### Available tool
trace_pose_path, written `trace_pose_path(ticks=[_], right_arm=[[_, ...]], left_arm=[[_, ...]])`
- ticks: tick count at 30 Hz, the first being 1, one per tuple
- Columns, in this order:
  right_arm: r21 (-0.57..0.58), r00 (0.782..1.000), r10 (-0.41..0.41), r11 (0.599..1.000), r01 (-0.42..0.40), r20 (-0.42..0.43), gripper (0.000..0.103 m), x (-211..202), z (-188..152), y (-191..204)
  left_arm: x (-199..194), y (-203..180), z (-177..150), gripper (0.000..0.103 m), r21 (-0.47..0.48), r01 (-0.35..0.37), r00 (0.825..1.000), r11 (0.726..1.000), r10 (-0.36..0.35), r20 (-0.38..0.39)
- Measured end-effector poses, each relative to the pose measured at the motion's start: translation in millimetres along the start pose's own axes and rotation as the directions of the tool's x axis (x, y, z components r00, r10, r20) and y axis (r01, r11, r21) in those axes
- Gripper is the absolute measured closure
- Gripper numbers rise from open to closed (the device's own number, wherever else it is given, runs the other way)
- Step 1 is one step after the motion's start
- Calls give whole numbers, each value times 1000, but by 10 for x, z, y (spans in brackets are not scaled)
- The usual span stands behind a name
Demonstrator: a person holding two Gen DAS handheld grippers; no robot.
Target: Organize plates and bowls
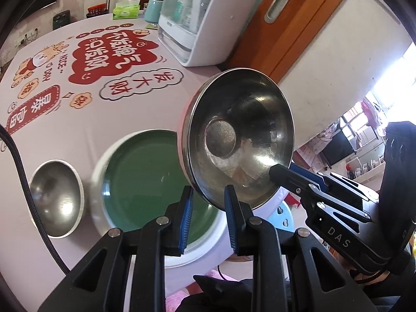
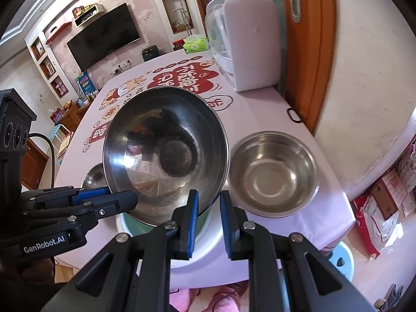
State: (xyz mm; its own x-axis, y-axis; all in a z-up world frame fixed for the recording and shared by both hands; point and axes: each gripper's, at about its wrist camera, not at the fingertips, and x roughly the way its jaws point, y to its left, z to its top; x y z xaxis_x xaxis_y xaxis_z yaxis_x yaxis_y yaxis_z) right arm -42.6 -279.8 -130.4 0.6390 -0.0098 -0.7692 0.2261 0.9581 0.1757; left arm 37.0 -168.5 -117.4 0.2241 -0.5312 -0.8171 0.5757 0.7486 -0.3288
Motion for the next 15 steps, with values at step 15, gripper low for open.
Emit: trace_pose_path(ticks=[15], right_arm=[[-51,998,-39,998,37,-52,86,124,123,-668]], left_arm=[[526,-532,148,80,-19,0,999,1000,-1,-45]])
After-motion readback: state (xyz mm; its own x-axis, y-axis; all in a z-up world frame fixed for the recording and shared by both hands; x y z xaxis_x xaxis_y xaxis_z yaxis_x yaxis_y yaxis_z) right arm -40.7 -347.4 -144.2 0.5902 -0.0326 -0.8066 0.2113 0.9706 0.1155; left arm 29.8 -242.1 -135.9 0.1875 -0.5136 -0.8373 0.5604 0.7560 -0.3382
